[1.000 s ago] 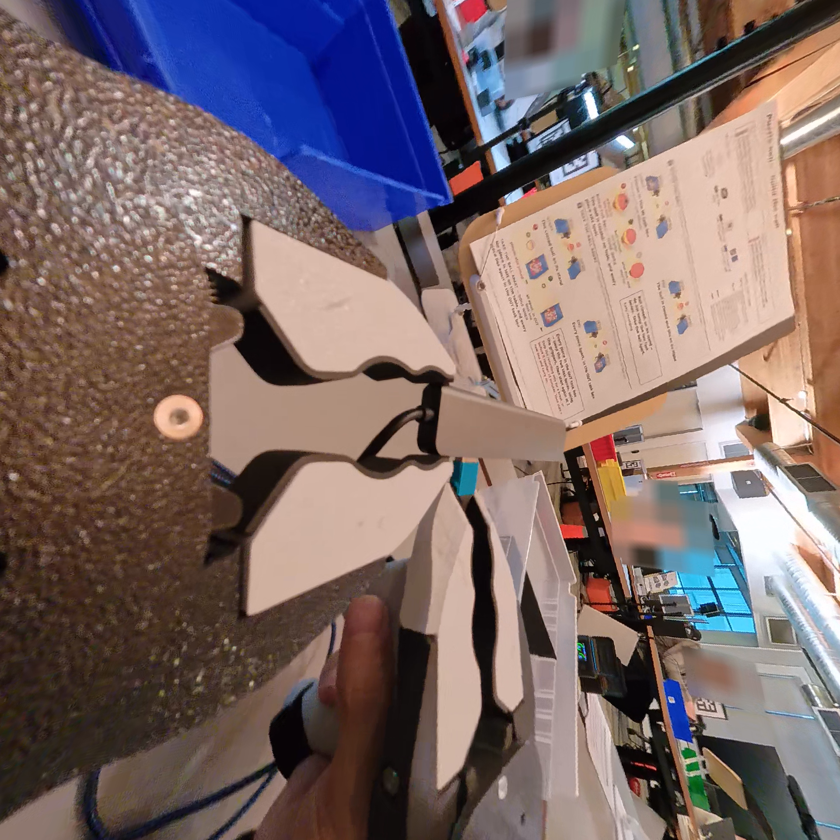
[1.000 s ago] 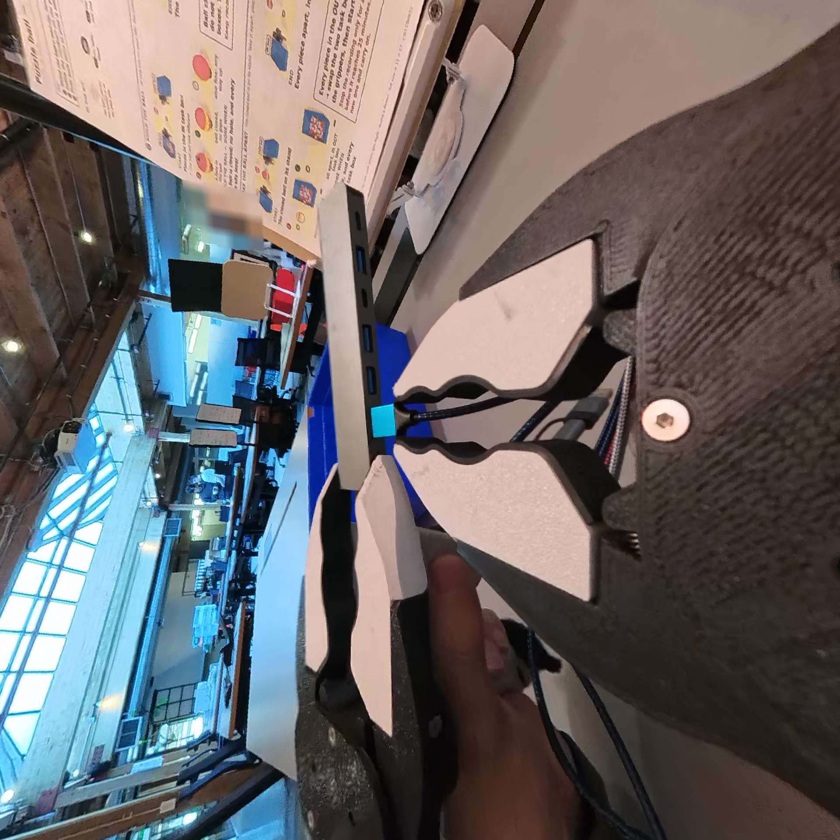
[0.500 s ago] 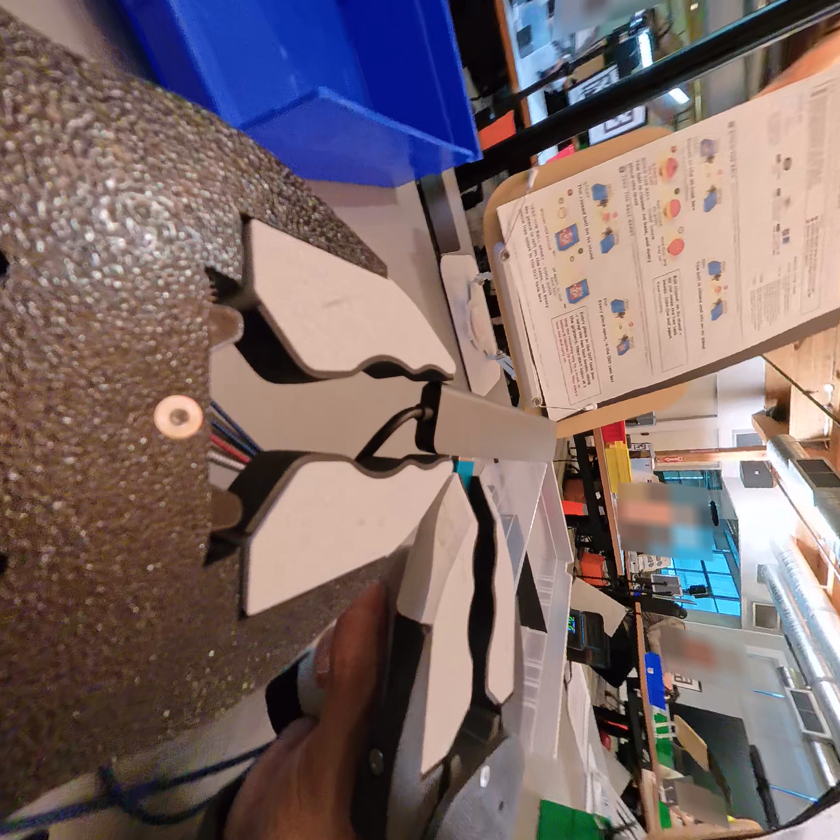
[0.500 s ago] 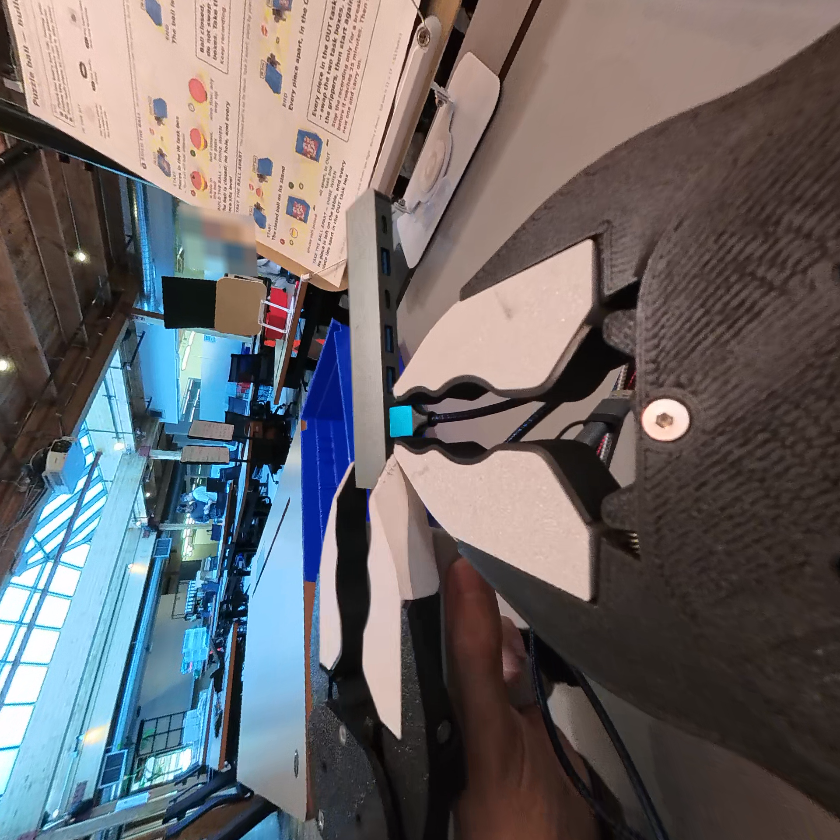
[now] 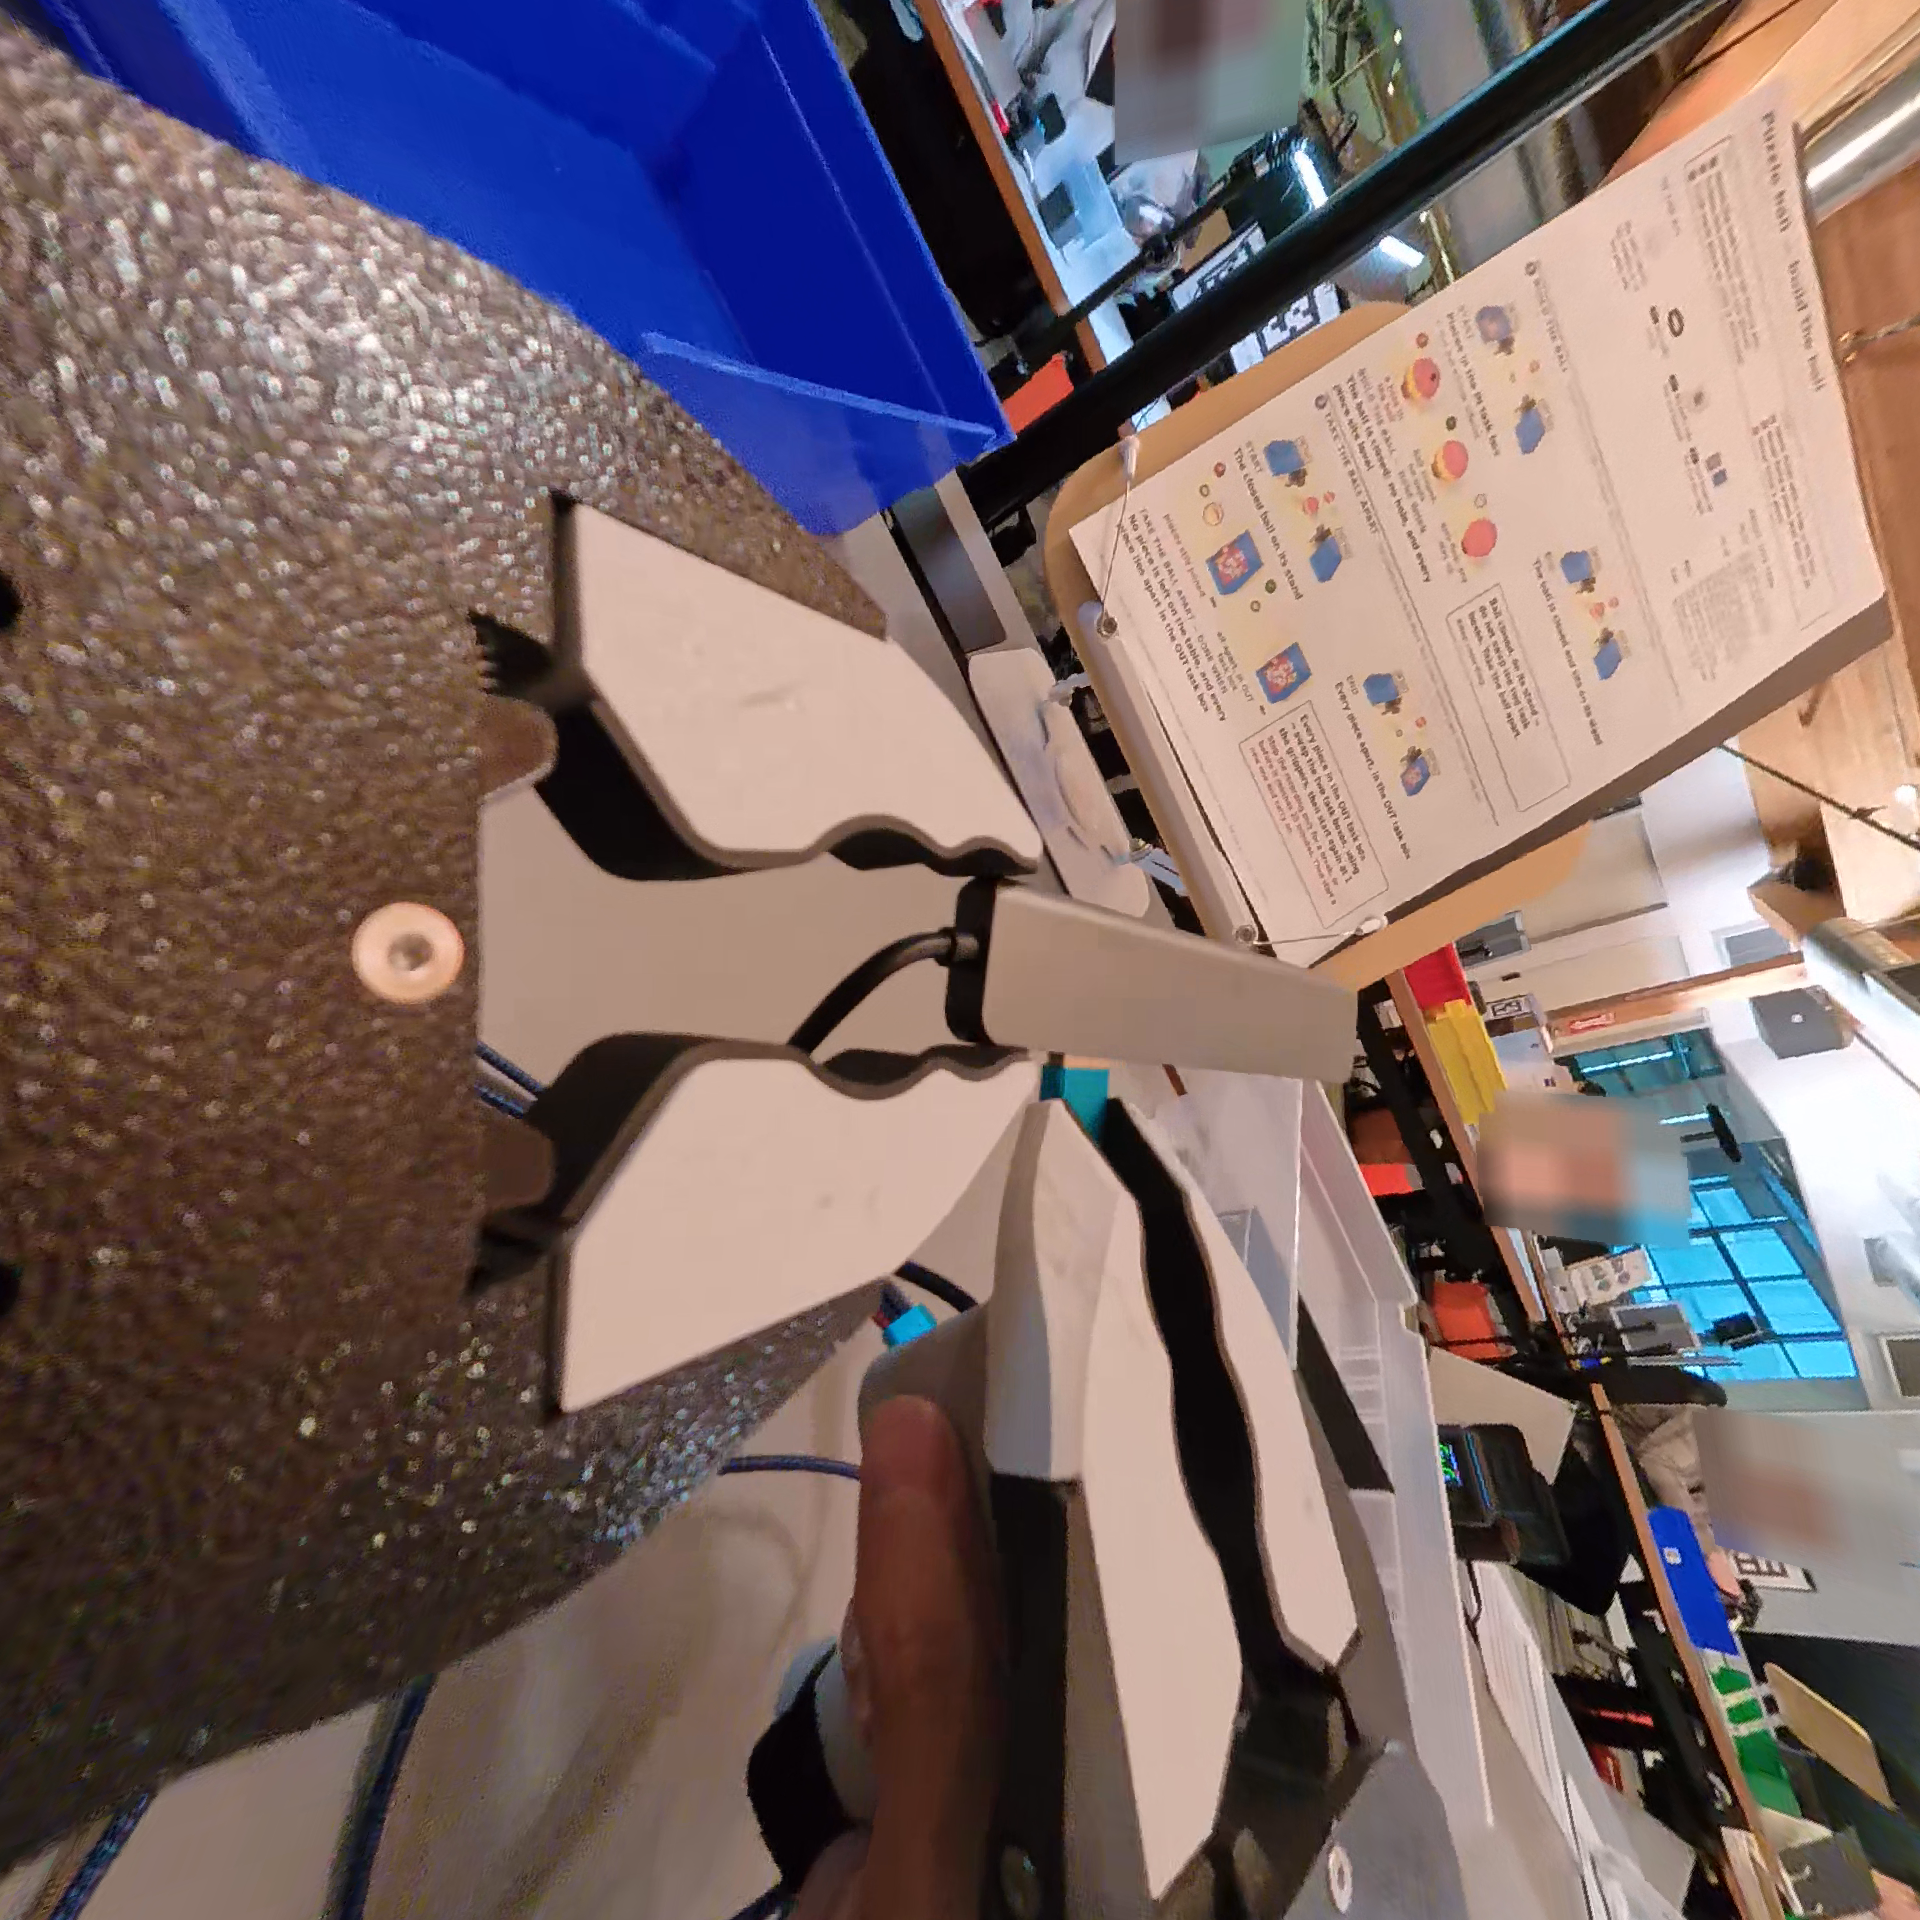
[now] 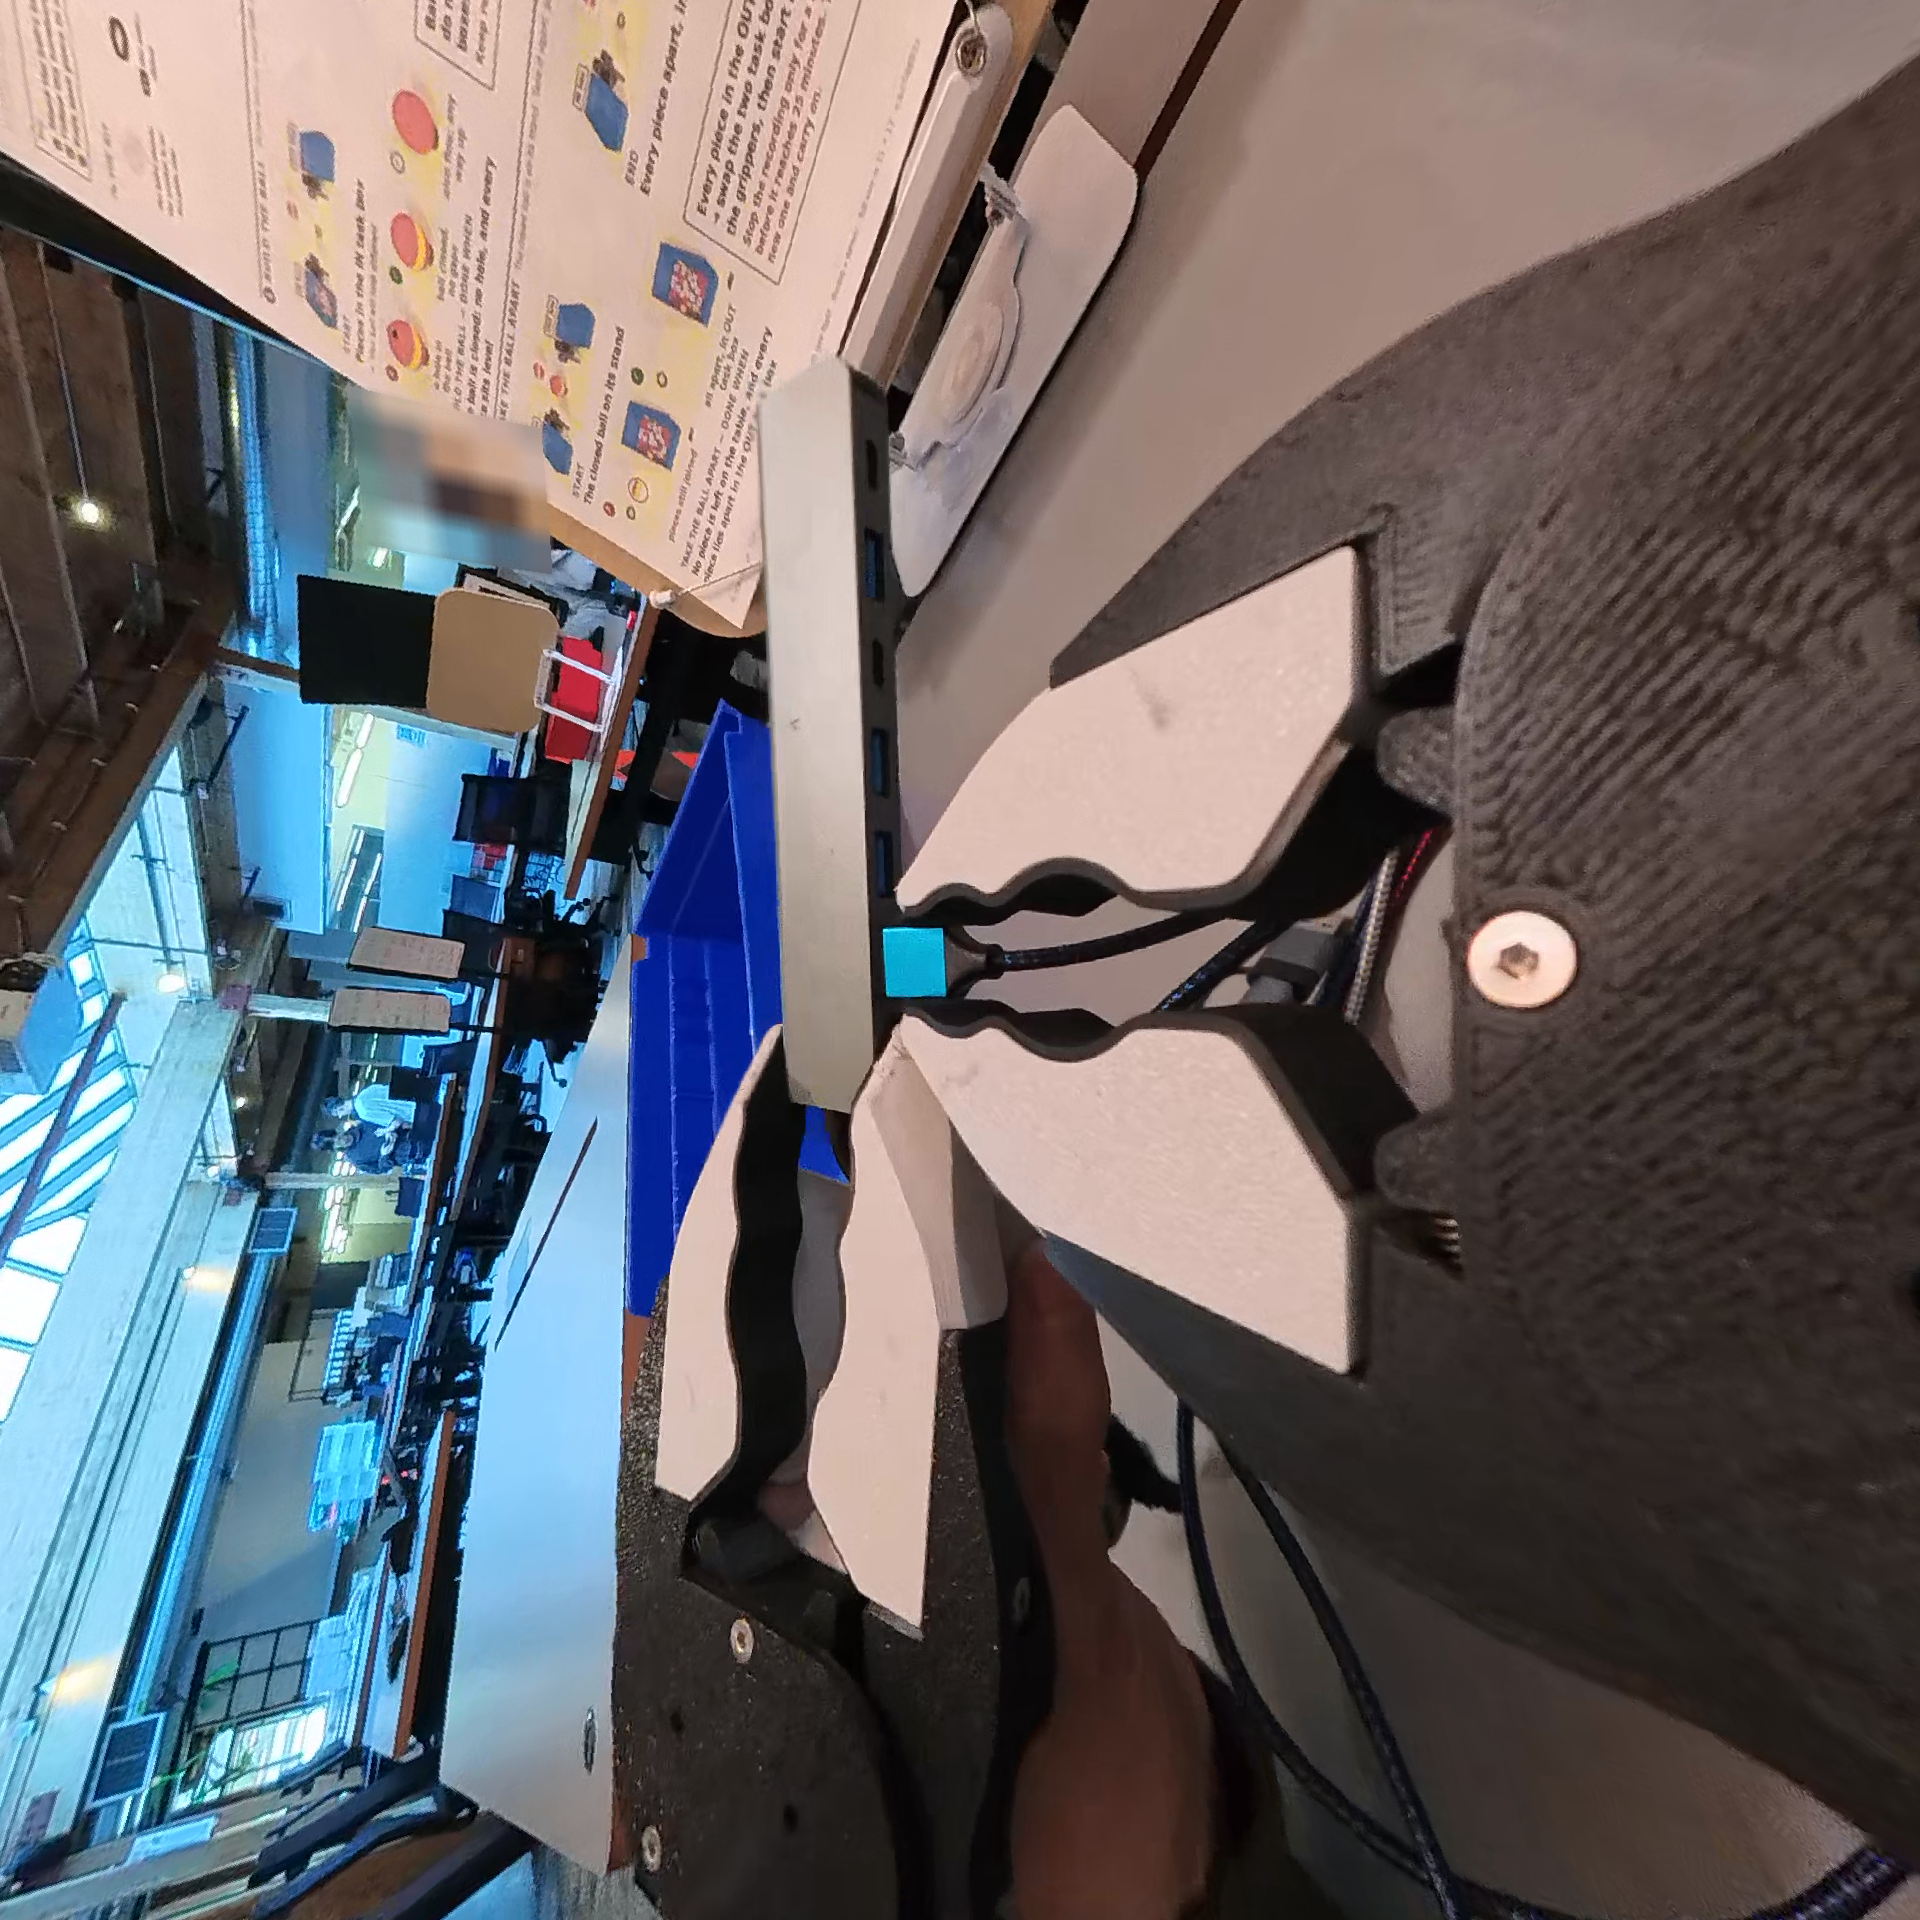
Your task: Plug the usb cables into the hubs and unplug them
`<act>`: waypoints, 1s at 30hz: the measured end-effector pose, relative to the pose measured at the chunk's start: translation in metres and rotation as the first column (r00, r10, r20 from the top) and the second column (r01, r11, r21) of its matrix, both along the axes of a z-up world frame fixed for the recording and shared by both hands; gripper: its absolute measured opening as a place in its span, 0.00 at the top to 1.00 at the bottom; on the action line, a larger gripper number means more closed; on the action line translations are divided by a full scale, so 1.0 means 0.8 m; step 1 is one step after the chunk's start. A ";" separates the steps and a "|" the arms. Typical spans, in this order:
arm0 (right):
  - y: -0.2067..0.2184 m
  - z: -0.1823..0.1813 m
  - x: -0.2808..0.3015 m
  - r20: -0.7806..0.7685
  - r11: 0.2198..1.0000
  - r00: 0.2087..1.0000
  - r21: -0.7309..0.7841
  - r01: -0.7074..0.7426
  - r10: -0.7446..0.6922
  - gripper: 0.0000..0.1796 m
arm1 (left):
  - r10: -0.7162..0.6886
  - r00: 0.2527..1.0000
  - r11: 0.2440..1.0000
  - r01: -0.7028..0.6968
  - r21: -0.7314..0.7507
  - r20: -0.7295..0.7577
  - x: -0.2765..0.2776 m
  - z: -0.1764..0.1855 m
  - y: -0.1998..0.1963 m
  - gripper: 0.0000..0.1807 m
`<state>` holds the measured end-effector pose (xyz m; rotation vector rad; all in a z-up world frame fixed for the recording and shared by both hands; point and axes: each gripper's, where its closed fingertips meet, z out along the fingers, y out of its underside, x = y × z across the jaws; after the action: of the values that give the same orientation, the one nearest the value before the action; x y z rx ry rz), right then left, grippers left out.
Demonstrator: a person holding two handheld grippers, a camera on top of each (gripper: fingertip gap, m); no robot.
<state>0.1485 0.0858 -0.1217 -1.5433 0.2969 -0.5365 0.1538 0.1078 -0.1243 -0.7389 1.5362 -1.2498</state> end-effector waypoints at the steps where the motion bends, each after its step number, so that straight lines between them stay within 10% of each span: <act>1: 0.001 -0.001 0.000 -0.002 1.000 1.000 -0.005 -0.001 0.001 0.93 | -0.001 1.000 1.000 0.000 0.019 0.007 0.000 -0.001 0.000 0.83; 12: 0.002 -0.006 -0.002 0.010 0.998 0.999 -0.061 -0.034 0.035 0.93 | -0.061 0.995 0.992 0.052 0.119 0.076 -0.003 -0.004 -0.004 0.81; 30: 0.003 -0.011 0.004 0.004 0.997 0.998 0.053 0.060 -0.061 0.94 | -0.034 0.990 0.968 -0.001 -0.252 -0.136 0.002 -0.020 -0.001 0.83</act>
<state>0.1517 0.0881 -0.1305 -1.4855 0.3516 -0.5765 0.1558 0.1074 -0.1404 -0.9968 1.5128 -1.4486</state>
